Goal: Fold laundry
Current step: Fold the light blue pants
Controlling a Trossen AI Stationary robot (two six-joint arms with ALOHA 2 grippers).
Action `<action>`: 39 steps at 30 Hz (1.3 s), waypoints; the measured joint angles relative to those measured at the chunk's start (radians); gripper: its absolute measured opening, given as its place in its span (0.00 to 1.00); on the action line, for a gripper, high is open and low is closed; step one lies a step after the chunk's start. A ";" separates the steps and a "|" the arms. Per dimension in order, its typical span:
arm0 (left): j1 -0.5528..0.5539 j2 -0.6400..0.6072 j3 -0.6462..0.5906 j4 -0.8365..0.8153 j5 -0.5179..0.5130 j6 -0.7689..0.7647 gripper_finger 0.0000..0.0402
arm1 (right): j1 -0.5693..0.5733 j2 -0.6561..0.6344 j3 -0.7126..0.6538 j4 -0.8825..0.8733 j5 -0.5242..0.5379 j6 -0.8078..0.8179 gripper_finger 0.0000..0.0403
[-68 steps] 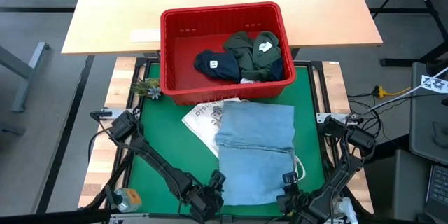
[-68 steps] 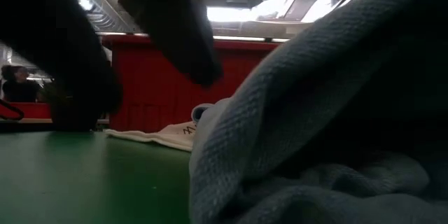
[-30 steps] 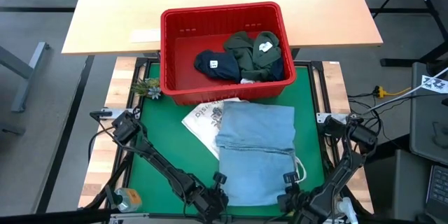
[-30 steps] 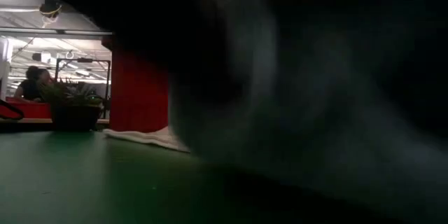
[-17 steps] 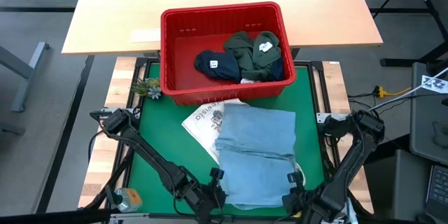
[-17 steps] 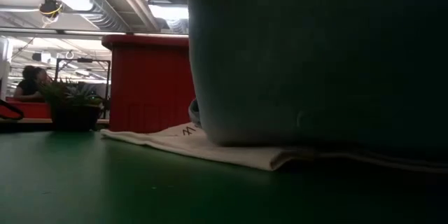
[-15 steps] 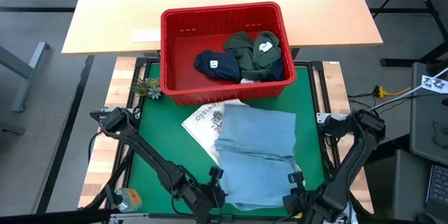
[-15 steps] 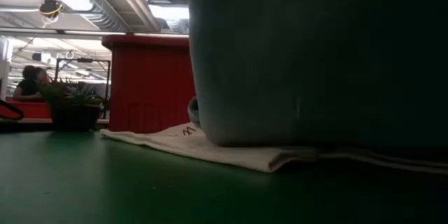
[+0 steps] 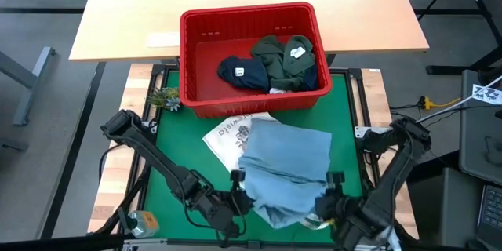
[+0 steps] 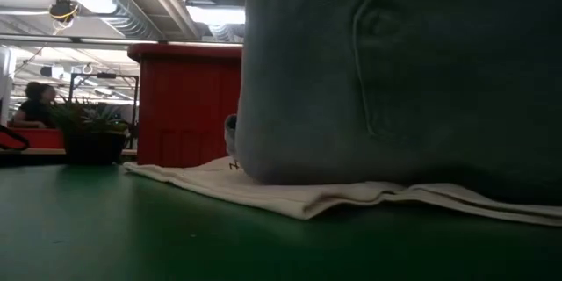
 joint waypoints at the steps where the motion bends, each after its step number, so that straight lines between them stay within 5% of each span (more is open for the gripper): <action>1: 0.004 -0.008 0.000 -0.025 -0.021 -0.011 0.03 | -0.016 0.000 0.007 -0.030 0.001 0.013 0.12; 13: 0.100 -0.038 0.001 -0.340 -0.141 -0.247 0.03 | -0.188 -0.035 0.000 -0.135 0.000 0.113 0.12; 24: 0.230 -0.050 0.001 -0.382 -0.197 -0.218 0.03 | -0.322 -0.202 -0.008 -0.132 0.077 0.079 0.12; 34: 0.390 -0.040 0.003 -0.430 -0.190 -0.186 0.03 | -0.480 -0.396 -0.362 -0.101 0.046 0.078 0.12; 39: 0.470 0.005 0.002 -0.406 -0.126 -0.118 0.03 | -0.597 -0.486 -0.536 0.070 -0.003 -0.033 0.12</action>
